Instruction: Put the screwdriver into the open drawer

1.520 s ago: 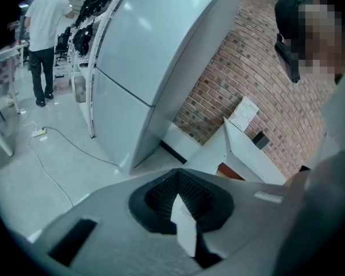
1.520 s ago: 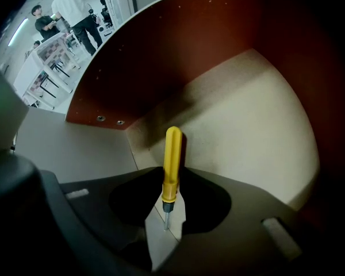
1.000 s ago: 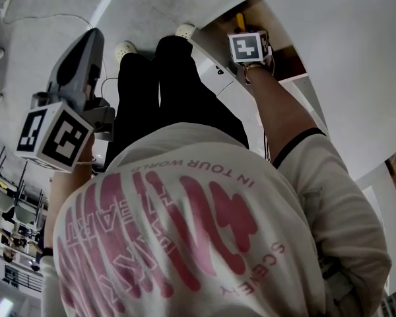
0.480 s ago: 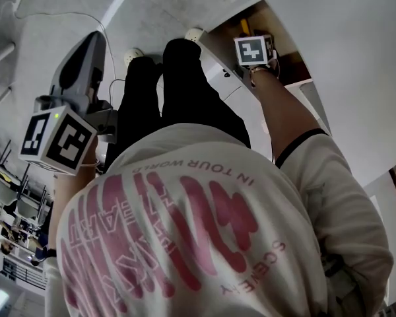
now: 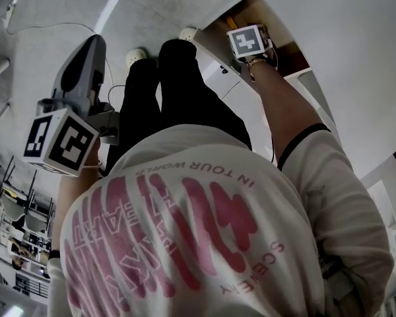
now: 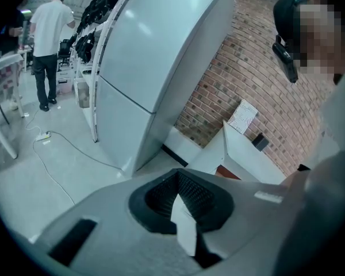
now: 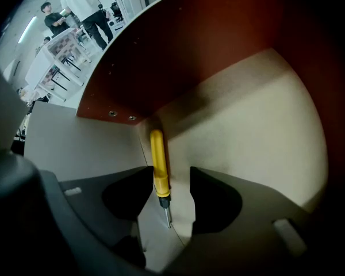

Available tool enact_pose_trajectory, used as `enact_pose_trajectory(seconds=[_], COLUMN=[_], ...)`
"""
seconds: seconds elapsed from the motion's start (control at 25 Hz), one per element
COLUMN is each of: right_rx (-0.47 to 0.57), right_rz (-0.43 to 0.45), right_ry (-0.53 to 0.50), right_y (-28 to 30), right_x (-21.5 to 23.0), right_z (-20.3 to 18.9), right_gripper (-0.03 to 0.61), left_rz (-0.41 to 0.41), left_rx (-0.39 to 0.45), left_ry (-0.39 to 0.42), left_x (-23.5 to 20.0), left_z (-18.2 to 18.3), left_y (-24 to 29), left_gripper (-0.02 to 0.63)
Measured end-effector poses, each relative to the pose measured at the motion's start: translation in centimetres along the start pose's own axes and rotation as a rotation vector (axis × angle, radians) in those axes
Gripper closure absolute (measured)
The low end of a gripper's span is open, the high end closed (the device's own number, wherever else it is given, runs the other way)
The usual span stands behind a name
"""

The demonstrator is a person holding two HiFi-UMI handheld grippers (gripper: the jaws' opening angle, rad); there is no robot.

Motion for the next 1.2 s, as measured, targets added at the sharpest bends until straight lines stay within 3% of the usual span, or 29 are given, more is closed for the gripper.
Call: enact_pose_trajectory(seconds=[0.24,0.44,0.56,0.8,1.0,1.2], right_rx=[-0.006,0.015,-0.024,0.032,0.149,0.430], right_rz=[0.000,-0.025,-0.072,-0.087,-0.044,0.005], right_ry=[0.066,0.071,0.075,0.209,0.376,0.566], right_y=[0.0,-0.9,-1.6,-5.7,-11.1,-19.2], right_x=[0.0,-0.6,-0.5,-0.3,-1.6,-4.3], right_z=[-0.8,-0.9,-1.3,-2.4,-2.8,-1.4], right_gripper=[0.350,0.348,0.287,0.316,0.318,0.385], left_rz=[-0.060,-0.040,-0.023,-0.120,-0.215,-0.299], left_rx=[-0.023,-0.036,-0.018,0.009,0.030,0.044], left_ry=[0.036,0.082,0.056,0.095,0.166,0.226], left_x=[0.3,-1.7,-3.3,-2.3,-0.5,0.7], left_z=[-1.1,-1.1,-1.2,0.4,2.9,5.8], left_y=[-1.1,-4.5,-5.9,-6.4,-7.9,-9.5], left_gripper=[0.611,0.611,0.611,0.611,0.611,0.611])
Point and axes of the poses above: the fingertips, and each gripper's own axes: y forward along the fingers, x to its right, z out of its top, the point moved 8 cm from there along -y, backward along the fingers, and after that the axes turned 6 degrees about -z, right-handed, at the moved point
